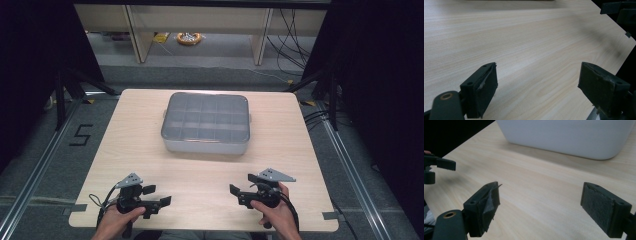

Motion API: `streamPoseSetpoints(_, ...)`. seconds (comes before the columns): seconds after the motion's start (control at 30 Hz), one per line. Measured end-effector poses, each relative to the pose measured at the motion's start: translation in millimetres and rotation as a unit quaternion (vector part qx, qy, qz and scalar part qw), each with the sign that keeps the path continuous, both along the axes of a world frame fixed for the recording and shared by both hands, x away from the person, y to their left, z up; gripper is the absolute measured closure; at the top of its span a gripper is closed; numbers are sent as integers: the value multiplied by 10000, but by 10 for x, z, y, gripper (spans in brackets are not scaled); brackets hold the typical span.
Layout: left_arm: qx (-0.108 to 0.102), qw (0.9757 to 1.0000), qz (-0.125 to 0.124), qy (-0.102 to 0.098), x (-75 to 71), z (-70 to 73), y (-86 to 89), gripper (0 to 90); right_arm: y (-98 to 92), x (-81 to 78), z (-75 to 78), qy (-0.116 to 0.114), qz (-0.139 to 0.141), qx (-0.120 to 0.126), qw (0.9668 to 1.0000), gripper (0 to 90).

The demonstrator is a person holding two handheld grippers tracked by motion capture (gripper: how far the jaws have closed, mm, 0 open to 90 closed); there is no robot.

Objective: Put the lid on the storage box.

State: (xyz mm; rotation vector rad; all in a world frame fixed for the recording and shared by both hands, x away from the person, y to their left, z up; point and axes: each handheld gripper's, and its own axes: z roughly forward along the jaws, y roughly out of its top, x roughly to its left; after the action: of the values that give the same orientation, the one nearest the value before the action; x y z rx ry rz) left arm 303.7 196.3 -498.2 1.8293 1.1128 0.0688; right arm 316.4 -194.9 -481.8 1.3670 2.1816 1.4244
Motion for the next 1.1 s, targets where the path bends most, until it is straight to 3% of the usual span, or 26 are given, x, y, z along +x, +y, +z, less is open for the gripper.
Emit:
streamPoseSetpoints(0.1,52,10000,-15,25,-37,-11,-7,149,-28,-52,3,63,124,-4,9999,165)
streamPoseSetpoints(0.17,83,9999,-50,36,-66,-14,-2,149,-39,-64,-28,-13,130,-25,9999,165)
streamPoseSetpoints(0.3,89,9999,-63,26,-133,-5,-5,149,-67,-153,-45,71,168,-120,9998,161)
streamPoseSetpoints(0.4,79,9999,-73,17,-159,-6,-12,149,-65,-214,-63,244,145,4,9996,161)
streamPoseSetpoints(0.43,182,9997,-129,23,-171,-2,-1,149,-65,-214,-63,244,145,4,9996,161)
streamPoseSetpoints(0.53,191,9998,-106,13,-218,-8,-20,149,-86,-263,-126,292,190,47,9994,162)
streamPoseSetpoints(0.57,219,9996,-153,30,-228,-4,-16,149,-92,-278,-133,300,226,-40,9993,162)
streamPoseSetpoints(0.63,216,9997,-148,9,-255,1,-21,149,-86,-325,-143,301,231,-60,9993,162)
streamPoseSetpoints(0.7,238,9996,-153,-4,-281,3,-22,149,-102,-354,-155,154,285,-119,9994,162)
streamPoseSetpoints(0.73,268,9995,-147,-29,-291,3,-23,149,-86,-393,-146,328,199,-126,9992,161)
streamPoseSetpoints(0.77,308,9994,-143,-34,-315,5,-24,149,-116,-398,-154,184,241,-268,9992,162)
streamPoseSetpoints(0.93,361,9991,-207,-59,-350,-4,-23,149,-129,-474,-175,167,296,-335,9989,162)
streamPoseSetpoints(1.0,385,9991,-197,-7,-354,-11,-16,149,-120,-519,-175,265,215,-278,9990,162)
streamPoseSetpoints(1.03,358,9992,-166,7,-356,-18,-18,149,-143,-502,-192,97,314,-359,9988,162)
streamPoseSetpoints(1.1,414,9989,-206,-10,-358,-20,-1,149,-141,-546,-192,197,360,-311,9987,162)
